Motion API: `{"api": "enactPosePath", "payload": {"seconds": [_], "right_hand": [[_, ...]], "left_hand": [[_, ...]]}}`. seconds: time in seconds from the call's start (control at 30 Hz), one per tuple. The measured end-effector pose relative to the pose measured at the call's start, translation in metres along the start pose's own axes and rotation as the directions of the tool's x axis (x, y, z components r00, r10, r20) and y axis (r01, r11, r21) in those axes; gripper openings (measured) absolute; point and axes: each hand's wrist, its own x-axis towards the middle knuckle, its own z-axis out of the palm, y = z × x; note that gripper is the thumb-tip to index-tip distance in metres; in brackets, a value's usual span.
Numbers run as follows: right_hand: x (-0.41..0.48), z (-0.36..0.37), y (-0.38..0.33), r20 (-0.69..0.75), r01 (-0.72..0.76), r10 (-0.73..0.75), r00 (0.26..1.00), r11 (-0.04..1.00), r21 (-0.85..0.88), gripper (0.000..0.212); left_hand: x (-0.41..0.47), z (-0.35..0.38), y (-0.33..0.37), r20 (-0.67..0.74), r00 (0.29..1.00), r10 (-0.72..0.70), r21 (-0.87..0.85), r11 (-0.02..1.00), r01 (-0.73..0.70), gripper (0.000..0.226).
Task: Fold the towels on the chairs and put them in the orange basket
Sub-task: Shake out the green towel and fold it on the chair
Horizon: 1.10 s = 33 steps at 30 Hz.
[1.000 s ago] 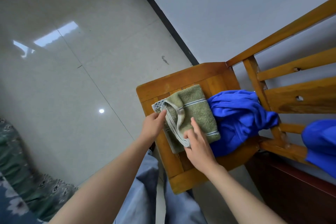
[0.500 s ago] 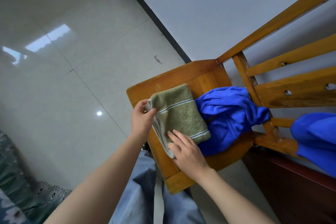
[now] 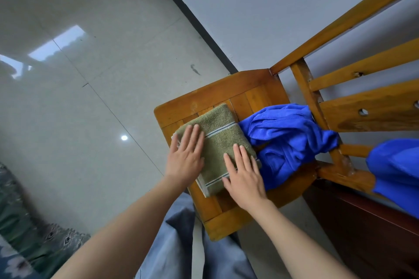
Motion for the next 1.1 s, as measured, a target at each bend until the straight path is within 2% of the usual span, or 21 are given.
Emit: {"api": "enactPosePath", "payload": {"seconds": [0.1, 0.13, 0.23, 0.27, 0.3, 0.37, 0.4, 0.47, 0.57, 0.67, 0.77, 0.83, 0.93, 1.1], "right_hand": [[0.002, 0.008, 0.015, 0.078, 0.046, -0.042, 0.996, 0.998, -0.050, 0.074], [0.001, 0.009, 0.017, 0.153, 0.055, -0.050, 0.987, 0.998, -0.031, 0.071], [0.002, 0.003, 0.013, 0.218, 0.049, -0.047, 0.975, 0.999, -0.004, 0.070], [0.003, 0.002, 0.010, 0.221, 0.034, -0.037, 0.975, 0.999, 0.019, 0.071], [0.003, -0.002, 0.007, 0.168, 0.029, -0.034, 0.985, 0.999, 0.034, 0.071], [0.004, -0.005, 0.010, -0.018, 0.040, -0.040, 0.999, 0.999, 0.003, 0.068], [0.003, -0.001, 0.015, -0.073, 0.062, -0.063, 0.995, 0.998, -0.016, 0.063], [-0.003, 0.008, 0.027, -0.078, 0.139, -0.145, 0.986, 0.987, -0.081, 0.063], [-0.008, 0.019, 0.044, -0.044, 0.255, -0.265, 0.963, 0.954, -0.159, 0.080], [0.004, 0.020, 0.051, -0.105, 0.273, -0.301, 0.948, 0.936, -0.222, 0.083], [0.016, 0.021, 0.051, -0.191, 0.276, -0.324, 0.927, 0.931, -0.239, 0.065], [0.021, 0.026, 0.054, -0.250, 0.304, -0.353, 0.902, 0.929, -0.212, 0.046], [0.024, 0.024, 0.057, -0.311, 0.362, -0.402, 0.861, 0.914, -0.181, 0.041], [0.027, 0.014, 0.060, -0.438, 0.440, -0.507, 0.743, 0.862, -0.251, 0.026]], "left_hand": [[-0.004, 0.005, -0.014, 0.237, 0.952, -0.194, 0.030, 0.981, 0.192, 0.081], [-0.006, 0.007, -0.017, 0.267, 0.938, -0.222, 0.063, 0.975, 0.213, 0.082], [-0.010, 0.006, -0.019, 0.308, 0.905, -0.293, 0.072, 0.956, 0.285, 0.088], [-0.010, 0.006, -0.016, 0.288, 0.908, -0.303, 0.028, 0.951, 0.308, 0.089], [-0.009, 0.006, -0.011, 0.208, 0.935, -0.287, -0.040, 0.953, 0.301, 0.090], [-0.008, 0.005, 0.001, -0.041, 0.980, -0.196, -0.118, 0.975, 0.190, 0.088], [-0.008, 0.005, 0.007, -0.098, 0.988, -0.122, -0.101, 0.989, 0.112, 0.086], [-0.016, 0.011, 0.018, -0.101, 0.994, 0.033, -0.020, 0.999, -0.035, 0.084], [-0.033, 0.031, 0.033, -0.108, 0.982, 0.154, 0.020, 0.988, -0.153, 0.096], [-0.046, 0.044, 0.046, -0.130, 0.977, 0.170, 0.007, 0.985, -0.171, 0.094], [-0.052, 0.052, 0.060, -0.103, 0.979, 0.174, -0.010, 0.984, -0.176, 0.089], [-0.050, 0.058, 0.066, -0.119, 0.986, 0.119, -0.013, 0.992, -0.122, 0.068], [-0.037, 0.058, 0.069, -0.150, 0.989, 0.009, -0.034, 0.999, -0.014, 0.036], [-0.019, 0.050, 0.068, -0.222, 0.973, -0.065, -0.047, 0.997, 0.056, 0.022]]}}
